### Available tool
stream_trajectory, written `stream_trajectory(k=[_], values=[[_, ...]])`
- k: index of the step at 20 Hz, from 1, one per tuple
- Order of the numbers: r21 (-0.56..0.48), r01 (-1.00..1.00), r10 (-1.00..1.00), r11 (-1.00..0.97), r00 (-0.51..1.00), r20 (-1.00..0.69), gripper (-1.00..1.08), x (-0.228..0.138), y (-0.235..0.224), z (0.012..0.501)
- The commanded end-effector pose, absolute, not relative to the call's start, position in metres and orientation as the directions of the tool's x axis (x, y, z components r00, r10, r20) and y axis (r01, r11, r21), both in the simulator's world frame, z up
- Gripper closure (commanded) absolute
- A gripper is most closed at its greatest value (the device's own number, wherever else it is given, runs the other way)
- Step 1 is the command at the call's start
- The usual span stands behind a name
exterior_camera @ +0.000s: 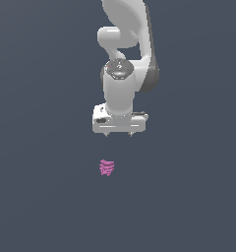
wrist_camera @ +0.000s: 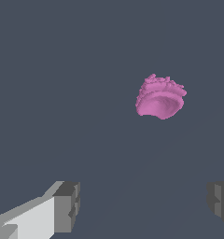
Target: Pick up the object and move it to a goal position.
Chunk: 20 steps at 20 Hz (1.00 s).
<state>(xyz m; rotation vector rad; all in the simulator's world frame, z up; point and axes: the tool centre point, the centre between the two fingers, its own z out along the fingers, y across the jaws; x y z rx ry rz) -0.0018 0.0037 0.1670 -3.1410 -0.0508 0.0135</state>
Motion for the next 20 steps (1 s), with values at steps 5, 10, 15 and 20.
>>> stream_trajectory(k=[5,10,15,20], values=[[-0.002,0.054,0.054,-0.999,0.999,0.003,-0.92,0.001,0.013,0.172],[-0.006,0.105,0.104,-0.994,0.994,0.030,-0.92,0.007,0.036,0.185],[-0.006,0.105,0.105,-0.994,0.994,0.030,-0.92,0.006,0.036,0.186],[-0.007,0.100,0.100,-0.995,0.995,0.030,-0.92,0.009,0.035,0.184]])
